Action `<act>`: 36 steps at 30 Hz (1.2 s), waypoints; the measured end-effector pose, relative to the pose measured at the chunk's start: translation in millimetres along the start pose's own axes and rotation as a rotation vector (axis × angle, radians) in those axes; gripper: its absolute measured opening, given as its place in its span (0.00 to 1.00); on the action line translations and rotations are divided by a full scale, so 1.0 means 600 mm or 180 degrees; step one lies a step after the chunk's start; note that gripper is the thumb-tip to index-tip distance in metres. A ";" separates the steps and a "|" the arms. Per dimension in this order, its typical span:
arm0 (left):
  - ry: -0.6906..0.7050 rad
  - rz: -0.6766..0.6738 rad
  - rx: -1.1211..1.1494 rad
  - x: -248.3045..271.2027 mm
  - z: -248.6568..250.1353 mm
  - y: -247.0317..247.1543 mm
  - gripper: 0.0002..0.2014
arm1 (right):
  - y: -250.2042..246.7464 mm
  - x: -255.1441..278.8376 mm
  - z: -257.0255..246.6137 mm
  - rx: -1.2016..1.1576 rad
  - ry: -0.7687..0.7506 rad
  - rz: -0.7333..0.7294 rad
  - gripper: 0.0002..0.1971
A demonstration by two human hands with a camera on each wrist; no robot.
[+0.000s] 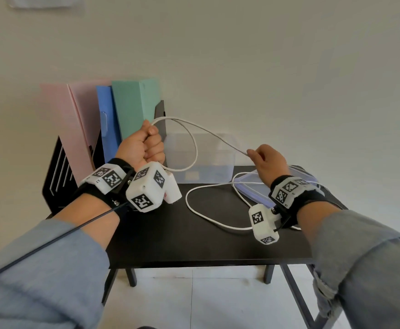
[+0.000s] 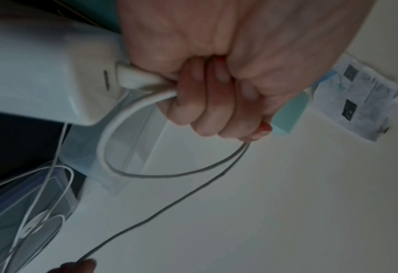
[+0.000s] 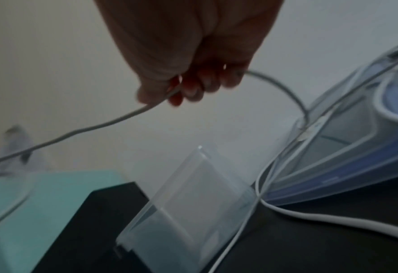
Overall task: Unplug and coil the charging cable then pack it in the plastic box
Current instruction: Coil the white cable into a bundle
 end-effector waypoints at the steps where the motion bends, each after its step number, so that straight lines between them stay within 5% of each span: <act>1: -0.0005 0.0005 -0.0006 -0.001 -0.004 0.001 0.30 | -0.002 0.001 -0.005 0.0087 -0.0003 0.0090 0.16; 9: 0.0308 0.0113 -0.0801 -0.001 -0.017 0.039 0.21 | 0.040 0.032 -0.125 0.1405 -0.0758 -0.0459 0.11; 18: 0.0686 0.0483 -0.1563 -0.001 -0.027 0.054 0.18 | 0.090 0.089 -0.238 0.1534 -0.1795 -0.1362 0.09; 24: 0.0799 0.0657 -0.1969 0.000 -0.032 0.046 0.18 | 0.094 0.094 -0.257 0.1077 -0.1882 -0.1645 0.10; 31: 0.0568 0.0530 -0.2316 0.007 -0.054 0.060 0.12 | 0.071 0.075 -0.260 0.0304 -0.1715 -0.1275 0.14; 36: 0.0405 0.0094 -0.2403 0.009 -0.067 0.075 0.17 | 0.054 0.062 -0.258 0.0145 -0.1739 -0.1060 0.26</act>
Point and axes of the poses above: each hand's wrist, its own x-axis away from the middle knuckle, its own y-axis out of the palm, z = x × y, the point moved 9 cm from there along -x, towards the middle knuckle
